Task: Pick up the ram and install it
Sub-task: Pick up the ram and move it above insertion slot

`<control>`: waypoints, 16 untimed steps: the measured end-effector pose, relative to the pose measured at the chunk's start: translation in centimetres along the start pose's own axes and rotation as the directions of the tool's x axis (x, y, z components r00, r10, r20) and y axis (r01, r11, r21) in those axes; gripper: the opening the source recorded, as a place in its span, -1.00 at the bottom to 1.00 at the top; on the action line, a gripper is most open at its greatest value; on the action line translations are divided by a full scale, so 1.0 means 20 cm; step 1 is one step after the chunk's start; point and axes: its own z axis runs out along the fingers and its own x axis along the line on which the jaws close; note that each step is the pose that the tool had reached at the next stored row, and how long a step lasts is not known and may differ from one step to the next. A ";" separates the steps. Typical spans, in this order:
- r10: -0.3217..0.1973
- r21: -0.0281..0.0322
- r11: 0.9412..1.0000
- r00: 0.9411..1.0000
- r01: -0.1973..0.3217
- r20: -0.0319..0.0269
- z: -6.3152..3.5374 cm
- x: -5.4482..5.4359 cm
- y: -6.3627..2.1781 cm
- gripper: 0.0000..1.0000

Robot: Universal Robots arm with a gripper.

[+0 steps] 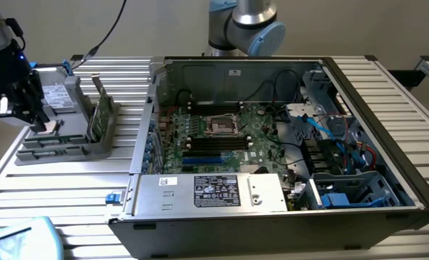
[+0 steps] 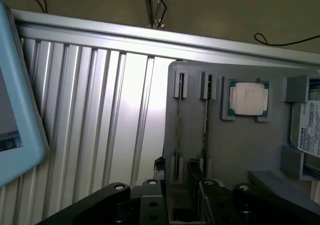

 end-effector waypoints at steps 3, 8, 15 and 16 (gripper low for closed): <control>-0.013 0.002 1.000 1.000 0.013 0.012 0.016 0.00 0.000 -0.37; -0.025 0.001 1.000 0.999 0.025 0.020 0.059 0.02 0.000 -0.37; -0.033 -0.002 0.999 0.999 0.033 0.024 0.122 0.03 0.000 -0.37; -0.033 -0.002 0.999 0.999 0.034 0.025 0.131 0.03 0.001 -0.37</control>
